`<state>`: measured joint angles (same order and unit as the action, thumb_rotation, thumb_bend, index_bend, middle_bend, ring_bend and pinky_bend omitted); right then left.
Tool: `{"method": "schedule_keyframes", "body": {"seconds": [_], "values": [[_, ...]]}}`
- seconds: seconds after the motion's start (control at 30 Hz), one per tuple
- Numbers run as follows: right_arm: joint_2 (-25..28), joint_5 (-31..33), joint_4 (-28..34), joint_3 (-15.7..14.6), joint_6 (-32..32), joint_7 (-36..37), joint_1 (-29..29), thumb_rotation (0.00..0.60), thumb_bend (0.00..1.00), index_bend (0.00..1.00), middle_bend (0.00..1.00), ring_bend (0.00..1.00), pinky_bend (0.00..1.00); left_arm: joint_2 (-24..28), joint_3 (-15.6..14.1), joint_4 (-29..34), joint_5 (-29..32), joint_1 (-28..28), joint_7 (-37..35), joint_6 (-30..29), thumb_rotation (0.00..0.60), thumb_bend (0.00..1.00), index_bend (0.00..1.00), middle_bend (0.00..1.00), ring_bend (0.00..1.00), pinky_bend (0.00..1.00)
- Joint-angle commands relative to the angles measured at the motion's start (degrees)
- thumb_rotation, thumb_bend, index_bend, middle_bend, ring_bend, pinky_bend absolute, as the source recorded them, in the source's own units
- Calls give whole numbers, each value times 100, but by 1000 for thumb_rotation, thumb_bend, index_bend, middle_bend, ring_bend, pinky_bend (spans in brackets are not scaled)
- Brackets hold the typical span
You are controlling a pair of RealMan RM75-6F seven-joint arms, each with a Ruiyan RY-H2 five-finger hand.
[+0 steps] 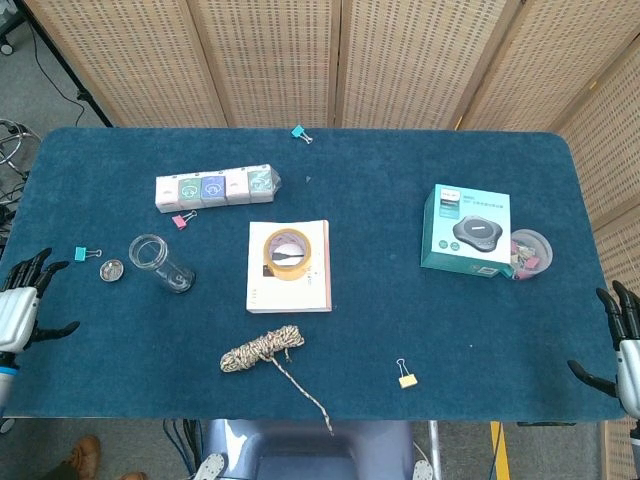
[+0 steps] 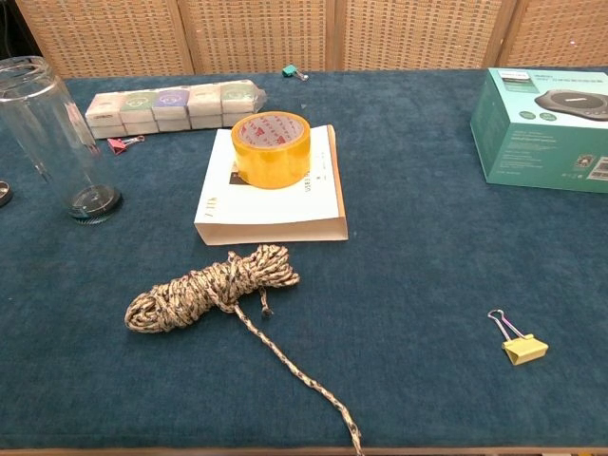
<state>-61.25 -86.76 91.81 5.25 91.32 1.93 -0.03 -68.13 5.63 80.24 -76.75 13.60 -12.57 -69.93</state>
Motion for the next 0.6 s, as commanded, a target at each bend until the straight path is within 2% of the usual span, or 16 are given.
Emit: {"method": "schedule_keyframes", "body": {"seconds": [0.03,0.2,0.33,0.6], "values": [[-12,15,-6,4,-16,-8,8,600,0,0,0,0,0,-418,261,-785,343,509,-232,717,600,232,316,0,0,0],[-28,58,-26,0,-83,5,25,600,0,0,0,0,0,-782,381,-1490,573,849,-231,1273,600,299,364,0,0,0],[-39,92,-37,5,-127,6,41,600,0,0,0,0,0,-1077,418,-2037,684,1054,-206,1609,600,307,376,0,0,0],[-51,162,-60,14,-204,32,63,600,0,0,0,0,0,-1466,444,-2719,809,1262,-398,2089,600,310,393,0,0,0]]}}
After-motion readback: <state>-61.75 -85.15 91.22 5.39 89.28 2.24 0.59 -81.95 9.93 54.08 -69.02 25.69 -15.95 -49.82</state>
